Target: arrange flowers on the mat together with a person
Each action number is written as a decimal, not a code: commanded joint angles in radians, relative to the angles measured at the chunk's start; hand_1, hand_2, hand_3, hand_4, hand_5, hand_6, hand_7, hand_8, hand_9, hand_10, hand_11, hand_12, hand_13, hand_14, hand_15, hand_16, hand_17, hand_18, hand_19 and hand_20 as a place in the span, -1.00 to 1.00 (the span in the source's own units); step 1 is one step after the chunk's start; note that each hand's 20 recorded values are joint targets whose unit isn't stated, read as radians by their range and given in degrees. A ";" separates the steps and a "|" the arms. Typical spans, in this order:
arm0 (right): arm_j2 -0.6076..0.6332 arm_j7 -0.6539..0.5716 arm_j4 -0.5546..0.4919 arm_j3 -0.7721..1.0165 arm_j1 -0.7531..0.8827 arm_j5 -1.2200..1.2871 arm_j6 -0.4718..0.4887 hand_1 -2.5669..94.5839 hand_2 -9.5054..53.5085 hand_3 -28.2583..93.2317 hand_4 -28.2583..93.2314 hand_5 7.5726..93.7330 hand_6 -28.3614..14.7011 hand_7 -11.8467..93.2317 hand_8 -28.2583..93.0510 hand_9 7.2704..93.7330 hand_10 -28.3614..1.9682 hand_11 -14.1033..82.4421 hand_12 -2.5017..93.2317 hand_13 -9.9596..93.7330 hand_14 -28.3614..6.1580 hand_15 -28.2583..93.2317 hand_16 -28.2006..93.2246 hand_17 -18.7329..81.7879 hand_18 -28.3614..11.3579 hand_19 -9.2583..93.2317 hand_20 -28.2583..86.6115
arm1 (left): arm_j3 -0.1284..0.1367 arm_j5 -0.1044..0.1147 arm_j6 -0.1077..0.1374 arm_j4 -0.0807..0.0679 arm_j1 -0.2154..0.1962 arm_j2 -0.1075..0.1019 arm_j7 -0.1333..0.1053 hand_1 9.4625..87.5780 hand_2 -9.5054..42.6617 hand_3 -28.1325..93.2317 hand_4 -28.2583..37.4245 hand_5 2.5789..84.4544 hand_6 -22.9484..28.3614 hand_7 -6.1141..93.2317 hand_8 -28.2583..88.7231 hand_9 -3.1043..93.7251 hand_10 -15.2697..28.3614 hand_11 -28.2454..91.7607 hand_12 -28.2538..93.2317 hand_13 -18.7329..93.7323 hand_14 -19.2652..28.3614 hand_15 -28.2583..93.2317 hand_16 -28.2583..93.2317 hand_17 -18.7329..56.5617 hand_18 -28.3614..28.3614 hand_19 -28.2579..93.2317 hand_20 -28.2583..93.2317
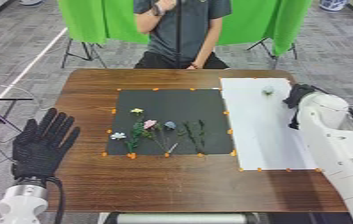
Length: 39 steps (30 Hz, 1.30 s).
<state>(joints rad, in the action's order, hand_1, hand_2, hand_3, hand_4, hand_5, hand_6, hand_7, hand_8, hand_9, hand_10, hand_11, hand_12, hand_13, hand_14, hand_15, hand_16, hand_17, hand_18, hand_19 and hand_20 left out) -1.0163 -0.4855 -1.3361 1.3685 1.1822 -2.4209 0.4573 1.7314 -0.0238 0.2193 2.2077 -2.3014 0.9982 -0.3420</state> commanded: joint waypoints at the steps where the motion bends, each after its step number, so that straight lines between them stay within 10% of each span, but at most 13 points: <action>1: -0.010 0.049 0.001 -0.040 0.116 -0.023 -0.126 0.26 -0.91 0.52 -1.00 0.35 0.43 -0.10 -0.67 0.60 0.30 -0.50 -0.27 0.44 0.35 0.05 0.04 -0.18 -0.47 0.48 -0.27 | -0.004 -0.007 -0.015 -0.009 -0.005 0.010 0.016 -0.43 -0.05 0.62 -1.00 0.04 0.20 -0.71 -0.66 -0.09 0.30 -0.31 -0.38 -0.11 0.31 -0.25 -0.60 -0.56 0.45 -0.08 -0.32; 16: 0.105 0.240 -0.271 -0.189 0.169 -0.200 -0.484 0.28 -0.90 0.53 -1.00 0.43 0.44 -0.01 -0.61 0.73 0.32 -0.52 -0.14 0.49 0.43 0.00 0.11 -0.17 -0.45 0.43 -0.26 | 0.011 -0.024 -0.012 -0.004 -0.020 0.012 0.017 -0.43 -0.06 0.62 -1.00 0.04 0.20 -0.72 -0.66 -0.08 0.30 -0.31 -0.38 -0.11 0.31 -0.25 -0.59 -0.57 0.45 -0.09 -0.32; 39: 0.040 0.434 -0.258 -0.550 -0.012 -0.262 -0.425 0.21 -0.93 0.61 -1.00 0.41 0.45 0.04 -0.64 0.71 0.33 -0.52 -0.15 0.43 0.39 -0.03 0.06 -0.18 -0.47 0.45 -0.27 | -0.012 0.000 -0.013 -0.011 0.001 0.014 0.015 -0.43 -0.05 0.62 -1.00 0.03 0.19 -0.72 -0.66 -0.09 0.30 -0.31 -0.38 -0.11 0.32 -0.25 -0.59 -0.57 0.45 -0.09 -0.32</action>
<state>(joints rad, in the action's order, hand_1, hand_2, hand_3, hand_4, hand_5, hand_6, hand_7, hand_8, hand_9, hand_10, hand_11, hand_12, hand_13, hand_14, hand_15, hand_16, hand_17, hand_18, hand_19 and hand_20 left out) -0.9757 -0.0463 -1.5989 0.8299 1.1645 -2.6811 0.0133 1.7248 -0.0367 0.2058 2.2010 -2.2935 1.0030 -0.3307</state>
